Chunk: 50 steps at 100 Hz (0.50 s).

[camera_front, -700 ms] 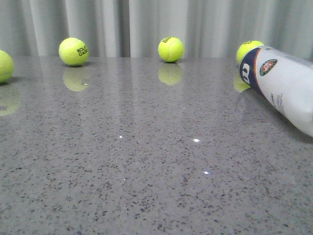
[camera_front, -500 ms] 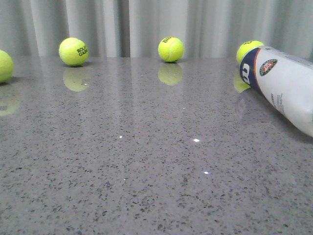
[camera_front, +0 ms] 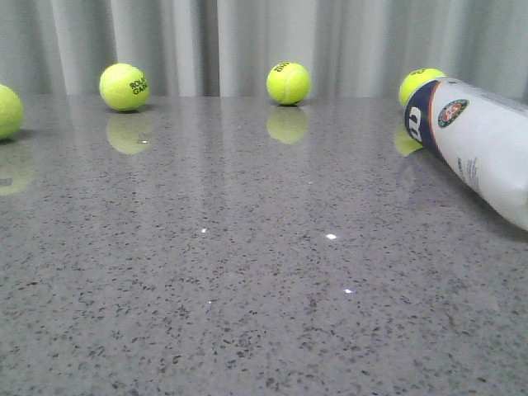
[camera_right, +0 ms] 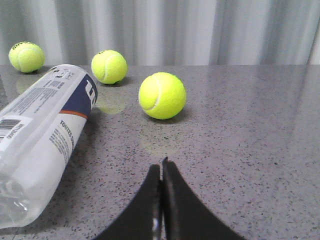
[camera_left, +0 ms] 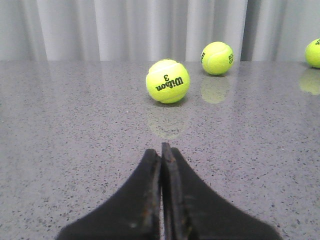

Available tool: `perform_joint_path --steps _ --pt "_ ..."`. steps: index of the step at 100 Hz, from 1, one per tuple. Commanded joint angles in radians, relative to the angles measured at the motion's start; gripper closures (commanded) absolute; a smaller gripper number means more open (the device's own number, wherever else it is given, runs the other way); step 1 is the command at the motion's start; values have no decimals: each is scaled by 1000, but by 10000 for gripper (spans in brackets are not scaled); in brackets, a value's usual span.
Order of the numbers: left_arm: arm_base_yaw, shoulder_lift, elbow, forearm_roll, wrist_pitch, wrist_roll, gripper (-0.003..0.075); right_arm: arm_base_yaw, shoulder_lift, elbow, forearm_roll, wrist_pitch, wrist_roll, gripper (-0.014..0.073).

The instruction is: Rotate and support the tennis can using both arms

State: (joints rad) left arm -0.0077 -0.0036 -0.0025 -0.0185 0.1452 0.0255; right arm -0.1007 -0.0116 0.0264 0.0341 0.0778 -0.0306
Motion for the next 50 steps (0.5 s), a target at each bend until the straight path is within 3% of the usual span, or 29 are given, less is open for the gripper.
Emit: perform_joint_path --steps 1,19,50 --pt "0 -40 46 -5 -81 -4 741 -1 -21 -18 -5 -78 0 650" --pt "0 -40 46 -5 -81 -4 741 -1 -21 -49 -5 -49 1 650" --pt "0 -40 46 -5 -81 -4 741 0 142 -259 -5 161 1 650"
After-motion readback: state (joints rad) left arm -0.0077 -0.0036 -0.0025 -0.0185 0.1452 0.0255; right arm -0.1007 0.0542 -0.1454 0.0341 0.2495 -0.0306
